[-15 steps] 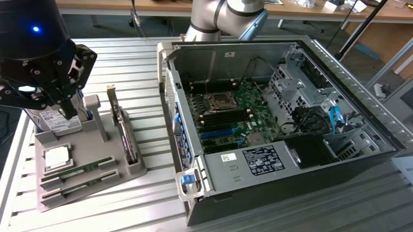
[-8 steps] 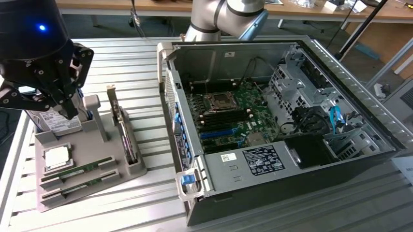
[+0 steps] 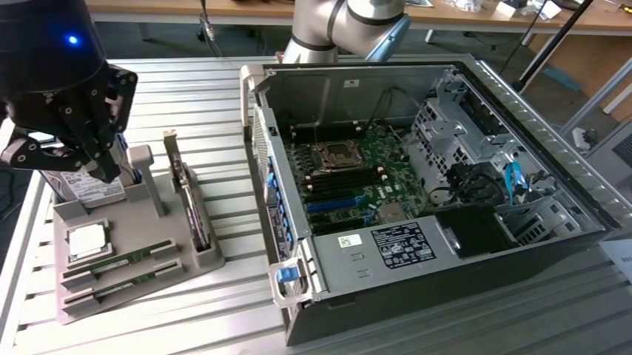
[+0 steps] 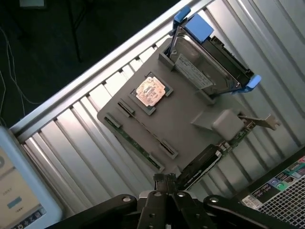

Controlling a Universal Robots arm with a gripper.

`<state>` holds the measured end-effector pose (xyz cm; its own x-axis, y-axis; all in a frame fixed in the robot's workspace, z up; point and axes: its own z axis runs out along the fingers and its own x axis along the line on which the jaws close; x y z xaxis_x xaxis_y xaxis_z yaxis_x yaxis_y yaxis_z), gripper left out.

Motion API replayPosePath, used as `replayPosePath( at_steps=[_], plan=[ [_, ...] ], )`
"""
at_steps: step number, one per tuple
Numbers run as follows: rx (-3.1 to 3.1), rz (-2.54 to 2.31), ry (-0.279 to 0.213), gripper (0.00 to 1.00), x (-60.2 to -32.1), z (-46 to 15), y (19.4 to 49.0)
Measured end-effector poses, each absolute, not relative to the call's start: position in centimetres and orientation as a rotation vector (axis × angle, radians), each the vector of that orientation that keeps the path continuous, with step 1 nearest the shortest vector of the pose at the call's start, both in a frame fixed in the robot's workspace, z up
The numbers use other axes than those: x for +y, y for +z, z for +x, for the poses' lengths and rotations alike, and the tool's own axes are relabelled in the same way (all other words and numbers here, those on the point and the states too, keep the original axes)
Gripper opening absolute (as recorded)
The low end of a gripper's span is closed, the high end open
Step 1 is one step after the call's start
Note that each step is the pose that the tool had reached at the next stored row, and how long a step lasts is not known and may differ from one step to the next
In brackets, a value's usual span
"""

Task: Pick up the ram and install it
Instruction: 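Pick up the ram and move it above insertion slot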

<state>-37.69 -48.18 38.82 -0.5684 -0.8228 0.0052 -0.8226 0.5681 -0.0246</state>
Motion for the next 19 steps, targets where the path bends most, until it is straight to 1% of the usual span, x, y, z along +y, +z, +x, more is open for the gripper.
replayPosePath(
  at_steps=[19],
  plan=[
    [2.451, -1.947, -0.035, 0.11, -48.18, -37.69, 38.65]
  ],
)
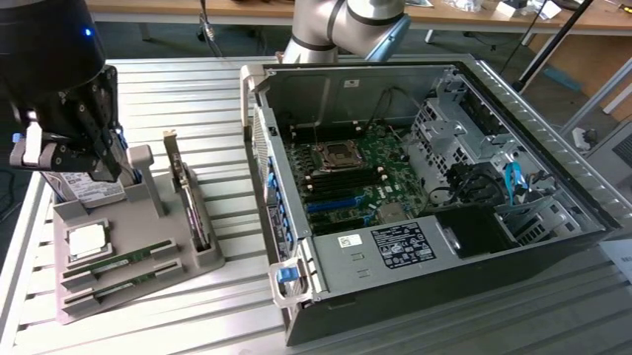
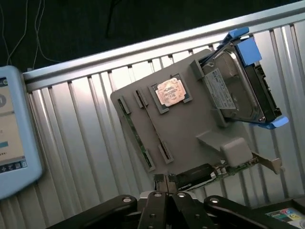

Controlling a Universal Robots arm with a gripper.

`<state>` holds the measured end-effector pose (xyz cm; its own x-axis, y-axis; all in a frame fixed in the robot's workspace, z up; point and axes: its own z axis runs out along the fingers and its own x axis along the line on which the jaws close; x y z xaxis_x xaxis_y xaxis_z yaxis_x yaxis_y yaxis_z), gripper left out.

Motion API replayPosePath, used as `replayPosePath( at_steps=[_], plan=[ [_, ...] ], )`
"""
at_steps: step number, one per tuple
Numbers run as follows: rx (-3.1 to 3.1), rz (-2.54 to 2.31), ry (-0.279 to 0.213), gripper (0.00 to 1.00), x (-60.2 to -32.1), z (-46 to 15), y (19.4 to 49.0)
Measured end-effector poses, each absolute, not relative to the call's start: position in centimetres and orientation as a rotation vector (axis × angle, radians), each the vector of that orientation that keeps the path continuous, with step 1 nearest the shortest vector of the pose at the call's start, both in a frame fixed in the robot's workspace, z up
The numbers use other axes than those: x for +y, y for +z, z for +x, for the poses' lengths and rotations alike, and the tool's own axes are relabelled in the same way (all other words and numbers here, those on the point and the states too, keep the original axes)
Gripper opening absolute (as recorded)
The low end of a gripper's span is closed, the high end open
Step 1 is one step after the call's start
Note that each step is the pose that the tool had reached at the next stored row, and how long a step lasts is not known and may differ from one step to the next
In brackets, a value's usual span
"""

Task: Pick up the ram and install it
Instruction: 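Pick up the ram and move it above insertion slot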

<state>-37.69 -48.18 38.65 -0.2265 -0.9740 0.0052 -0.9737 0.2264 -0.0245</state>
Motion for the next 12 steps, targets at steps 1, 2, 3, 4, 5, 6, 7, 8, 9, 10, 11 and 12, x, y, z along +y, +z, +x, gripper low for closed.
replayPosePath(
  at_steps=[1, 2, 3, 4, 5, 6, 7, 8, 9, 10, 11, 12],
  plan=[
    [2.432, -1.97, -0.035, 0.11, -48.18, -37.69, 38.64],
    [2.414, -1.992, -0.035, 0.11, -48.18, -37.69, 38.63],
    [2.394, -2.016, -0.035, 0.11, -48.18, -37.69, 38.61],
    [2.375, -2.038, -0.034, 0.11, -48.18, -37.69, 38.61],
    [2.356, -2.06, -0.034, 0.11, -48.18, -37.69, 38.6],
    [2.336, -2.081, -0.034, 0.11, -48.18, -37.69, 38.59],
    [2.317, -2.102, -0.034, 0.11, -48.18, -37.69, 38.58],
    [2.298, -2.123, -0.034, 0.11, -48.18, -37.69, 38.57],
    [2.278, -2.145, -0.034, 0.11, -48.18, -37.69, 38.56],
    [2.256, -2.167, -0.033, 0.11, -48.18, -37.69, 38.55],
    [2.234, -2.19, -0.033, 0.11, -48.18, -37.69, 38.54],
    [2.215, -2.209, -0.033, 0.11, -48.18, -37.69, 38.53]
  ],
)
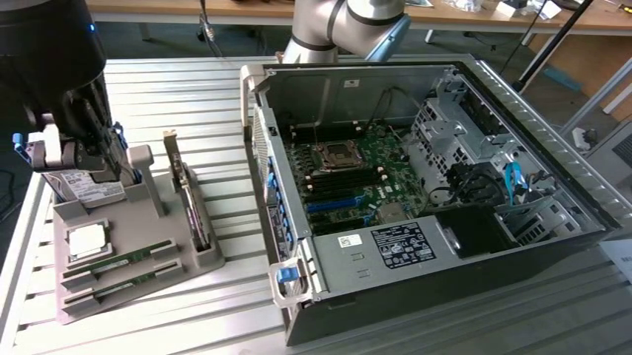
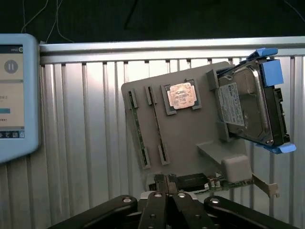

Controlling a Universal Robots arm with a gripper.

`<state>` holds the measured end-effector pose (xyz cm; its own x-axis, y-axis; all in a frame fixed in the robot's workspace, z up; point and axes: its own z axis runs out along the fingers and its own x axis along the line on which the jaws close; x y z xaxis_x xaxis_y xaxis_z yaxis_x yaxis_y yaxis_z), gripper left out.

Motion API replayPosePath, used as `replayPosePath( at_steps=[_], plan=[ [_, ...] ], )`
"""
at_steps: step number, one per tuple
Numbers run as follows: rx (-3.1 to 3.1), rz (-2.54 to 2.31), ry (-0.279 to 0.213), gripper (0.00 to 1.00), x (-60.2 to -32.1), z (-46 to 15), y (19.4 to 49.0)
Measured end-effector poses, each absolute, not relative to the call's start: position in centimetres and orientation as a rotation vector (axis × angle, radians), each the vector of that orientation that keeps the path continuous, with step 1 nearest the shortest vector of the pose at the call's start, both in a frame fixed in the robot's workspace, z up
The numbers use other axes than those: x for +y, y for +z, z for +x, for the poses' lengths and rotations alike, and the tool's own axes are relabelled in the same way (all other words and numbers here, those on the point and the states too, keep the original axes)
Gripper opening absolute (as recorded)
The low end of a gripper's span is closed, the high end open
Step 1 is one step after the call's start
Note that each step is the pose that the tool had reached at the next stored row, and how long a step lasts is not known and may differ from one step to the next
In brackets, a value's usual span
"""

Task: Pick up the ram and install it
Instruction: 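Pick up the ram and move it above insertion slot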

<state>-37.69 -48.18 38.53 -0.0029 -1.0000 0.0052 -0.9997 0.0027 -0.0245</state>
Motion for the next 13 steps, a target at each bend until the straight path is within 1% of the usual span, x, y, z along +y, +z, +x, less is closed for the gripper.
replayPosePath(
  at_steps=[8, 13],
  plan=[
    [2.002, -2.401, -0.031, 0.11, -48.18, -37.69, 38.46],
    [1.98, -2.418, -0.03, 0.11, -48.18, -37.69, 38.31]
  ],
)
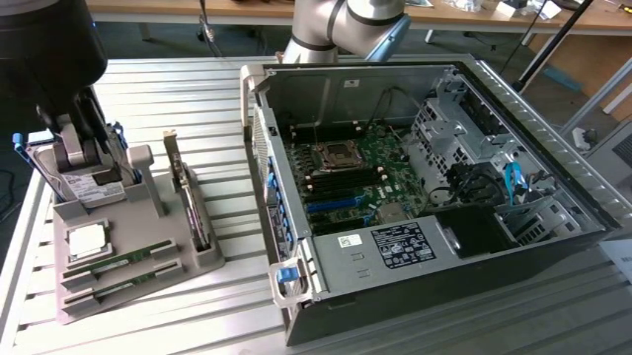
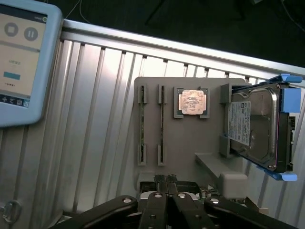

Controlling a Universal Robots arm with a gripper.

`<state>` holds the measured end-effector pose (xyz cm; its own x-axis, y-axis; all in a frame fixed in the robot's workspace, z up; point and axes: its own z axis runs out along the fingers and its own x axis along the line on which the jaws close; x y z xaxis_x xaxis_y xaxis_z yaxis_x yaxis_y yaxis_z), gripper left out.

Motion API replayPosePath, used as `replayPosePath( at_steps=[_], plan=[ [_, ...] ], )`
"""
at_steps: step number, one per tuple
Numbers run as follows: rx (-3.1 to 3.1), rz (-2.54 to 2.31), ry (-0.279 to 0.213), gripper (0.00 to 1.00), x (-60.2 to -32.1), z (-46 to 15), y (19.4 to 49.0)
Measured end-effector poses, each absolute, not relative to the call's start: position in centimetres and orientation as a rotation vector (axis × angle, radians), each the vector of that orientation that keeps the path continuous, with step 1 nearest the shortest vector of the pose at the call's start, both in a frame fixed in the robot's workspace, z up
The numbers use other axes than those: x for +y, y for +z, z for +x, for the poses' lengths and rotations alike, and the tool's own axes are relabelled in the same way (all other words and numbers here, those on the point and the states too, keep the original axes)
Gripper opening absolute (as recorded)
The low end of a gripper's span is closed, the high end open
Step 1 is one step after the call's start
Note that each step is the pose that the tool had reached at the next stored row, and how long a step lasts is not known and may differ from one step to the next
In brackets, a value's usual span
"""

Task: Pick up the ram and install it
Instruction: 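Pick up the ram and move it above insertion slot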

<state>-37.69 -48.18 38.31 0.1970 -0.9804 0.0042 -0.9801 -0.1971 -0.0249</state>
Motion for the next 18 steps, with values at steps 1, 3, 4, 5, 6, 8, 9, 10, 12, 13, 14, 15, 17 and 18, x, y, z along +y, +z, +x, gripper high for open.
replayPosePath(
  at_steps=[1, 3, 4, 5, 6, 8, 9, 10, 12, 13, 14, 15, 17, 18],
  plan=[
    [1.98, -2.418, -0.03, 0.11, -48.2, -37.7, 38.2],
    [1.98, -2.418, -0.029, 0.11, -48.2, -37.7, 37.8],
    [1.98, -2.418, -0.029, 0.11, -48.2, -37.7, 37.6],
    [1.98, -2.418, -0.029, 0.11, -48.2, -37.7, 37.3],
    [1.981, -2.418, -0.028, 0.11, -48.2, -37.7, 37.0],
    [1.981, -2.418, -0.028, 0.11, -48.2, -37.7, 36.6],
    [1.981, -2.419, -0.027, 0.11, -48.2, -37.7, 36.4],
    [1.981, -2.419, -0.027, 0.11, -48.2, -37.7, 36.2],
    [1.981, -2.419, -0.027, 0.11, -48.2, -37.7, 35.8],
    [1.981, -2.419, -0.027, 0.11, -48.2, -37.7, 35.6],
    [1.981, -2.419, -0.026, 0.11, -48.2, -37.7, 35.5],
    [1.981, -2.419, -0.026, 0.11, -48.2, -37.7, 35.2],
    [1.981, -2.419, -0.026, 0.11, -48.2, -37.7, 34.8],
    [1.981, -2.42, -0.026, 0.11, -48.2, -37.7, 34.6]
  ],
)
